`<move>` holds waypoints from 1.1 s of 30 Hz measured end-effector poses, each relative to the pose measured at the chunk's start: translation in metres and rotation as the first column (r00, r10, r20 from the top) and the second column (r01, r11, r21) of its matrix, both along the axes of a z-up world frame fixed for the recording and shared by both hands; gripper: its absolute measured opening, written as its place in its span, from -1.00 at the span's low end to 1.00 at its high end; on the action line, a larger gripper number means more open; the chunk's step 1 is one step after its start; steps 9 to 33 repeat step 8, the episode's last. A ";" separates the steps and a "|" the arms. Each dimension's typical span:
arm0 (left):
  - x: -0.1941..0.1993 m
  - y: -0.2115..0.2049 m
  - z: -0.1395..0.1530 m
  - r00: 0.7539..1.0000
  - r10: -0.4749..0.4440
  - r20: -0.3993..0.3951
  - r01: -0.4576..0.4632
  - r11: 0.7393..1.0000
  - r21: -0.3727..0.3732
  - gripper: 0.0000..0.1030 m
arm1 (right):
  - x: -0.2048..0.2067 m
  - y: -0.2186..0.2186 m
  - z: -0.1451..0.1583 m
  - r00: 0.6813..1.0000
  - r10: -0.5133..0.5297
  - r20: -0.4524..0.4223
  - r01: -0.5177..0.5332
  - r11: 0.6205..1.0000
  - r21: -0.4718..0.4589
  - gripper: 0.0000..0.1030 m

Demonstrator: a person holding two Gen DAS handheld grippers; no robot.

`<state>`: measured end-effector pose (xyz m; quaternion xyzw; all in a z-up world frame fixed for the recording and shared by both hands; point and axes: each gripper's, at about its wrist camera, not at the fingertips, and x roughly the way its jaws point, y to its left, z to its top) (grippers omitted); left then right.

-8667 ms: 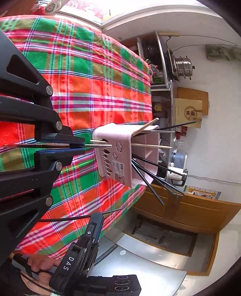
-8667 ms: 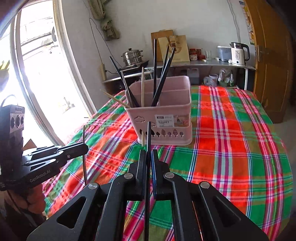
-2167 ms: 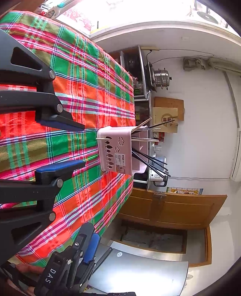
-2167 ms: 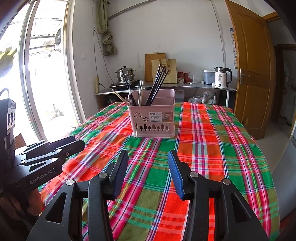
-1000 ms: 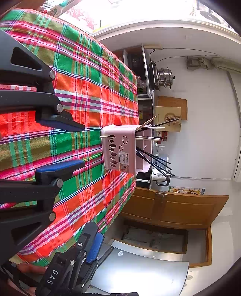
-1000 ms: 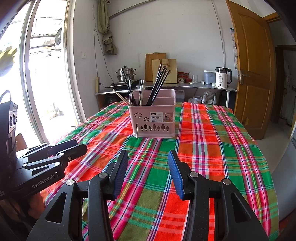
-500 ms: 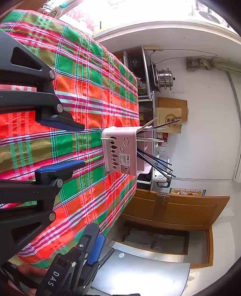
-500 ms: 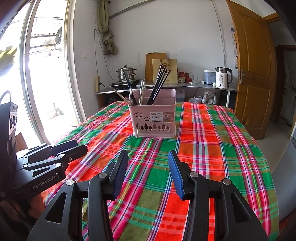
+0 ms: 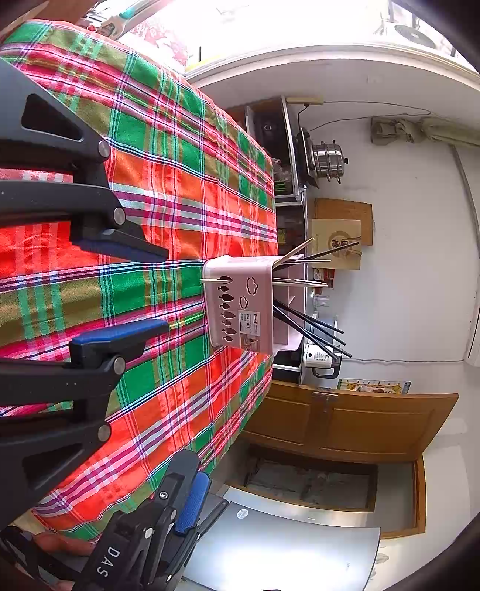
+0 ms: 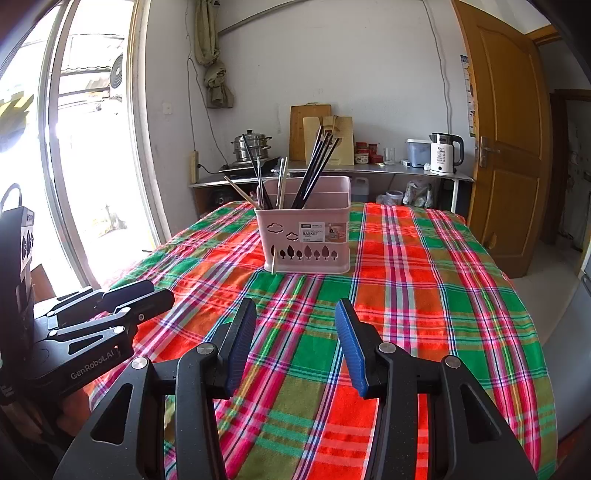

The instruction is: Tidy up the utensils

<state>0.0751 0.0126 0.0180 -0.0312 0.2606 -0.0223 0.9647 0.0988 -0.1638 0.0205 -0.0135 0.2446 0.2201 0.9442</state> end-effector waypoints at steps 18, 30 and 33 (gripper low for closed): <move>-0.002 -0.001 -0.002 1.000 0.008 0.005 -0.008 1.000 -0.007 -0.39 | 0.000 -0.001 -0.001 1.000 -0.001 -0.001 0.001 1.000 0.001 -0.11; -0.002 -0.001 -0.002 1.000 0.008 0.005 -0.008 1.000 -0.007 -0.39 | 0.000 -0.001 -0.001 1.000 -0.001 -0.001 0.001 1.000 0.001 -0.11; -0.002 -0.001 -0.002 1.000 0.008 0.005 -0.008 1.000 -0.007 -0.39 | 0.000 -0.001 -0.001 1.000 -0.001 -0.001 0.001 1.000 0.001 -0.11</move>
